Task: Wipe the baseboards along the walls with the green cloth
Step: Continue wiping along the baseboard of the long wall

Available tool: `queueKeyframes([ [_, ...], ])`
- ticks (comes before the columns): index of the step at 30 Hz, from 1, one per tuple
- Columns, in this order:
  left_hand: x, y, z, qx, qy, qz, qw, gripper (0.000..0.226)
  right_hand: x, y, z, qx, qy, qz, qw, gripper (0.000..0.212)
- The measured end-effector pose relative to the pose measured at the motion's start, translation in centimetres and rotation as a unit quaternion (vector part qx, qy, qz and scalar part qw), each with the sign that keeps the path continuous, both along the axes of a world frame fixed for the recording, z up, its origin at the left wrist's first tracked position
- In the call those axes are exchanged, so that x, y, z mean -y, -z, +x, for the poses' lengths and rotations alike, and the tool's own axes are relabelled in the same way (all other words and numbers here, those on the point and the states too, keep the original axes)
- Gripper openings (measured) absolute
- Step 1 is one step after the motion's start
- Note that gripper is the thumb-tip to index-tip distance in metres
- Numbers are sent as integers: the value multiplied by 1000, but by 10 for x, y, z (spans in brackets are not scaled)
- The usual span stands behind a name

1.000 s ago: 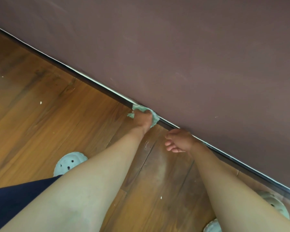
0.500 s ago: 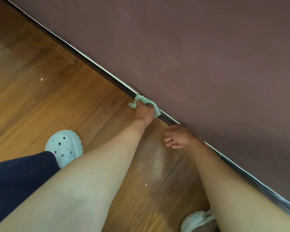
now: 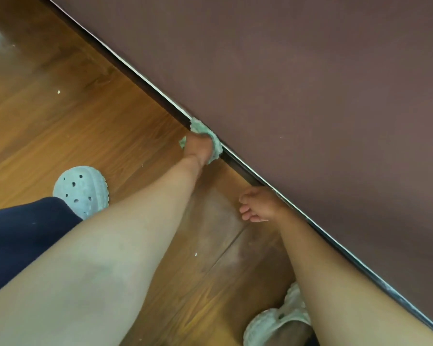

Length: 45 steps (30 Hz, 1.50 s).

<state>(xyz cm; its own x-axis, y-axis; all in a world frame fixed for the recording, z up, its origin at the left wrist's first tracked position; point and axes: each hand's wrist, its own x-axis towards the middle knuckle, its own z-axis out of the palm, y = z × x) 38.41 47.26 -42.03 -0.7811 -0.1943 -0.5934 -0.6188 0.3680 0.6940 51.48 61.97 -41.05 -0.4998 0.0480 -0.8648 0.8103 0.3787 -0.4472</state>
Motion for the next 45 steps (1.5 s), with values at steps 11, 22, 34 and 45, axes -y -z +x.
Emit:
queueKeyframes([
  [11, -54, 17, 72, 109, 89, 180, 974, 24, -23, -6, 30, 6, 104, -13, 994, 11],
  [22, -35, -11, 60, 14, 12, 123, 992, 6, -30, -9, 77, -32, 192, -53, 979, 22],
  [34, -28, -129, 136, -113, 225, -20, 968, 13, -36, -110, 102, -126, 129, -18, 983, 18],
  [45, -34, -90, 161, -33, 159, 101, 982, 14, -15, -122, 110, -112, 12, 57, 992, 19],
])
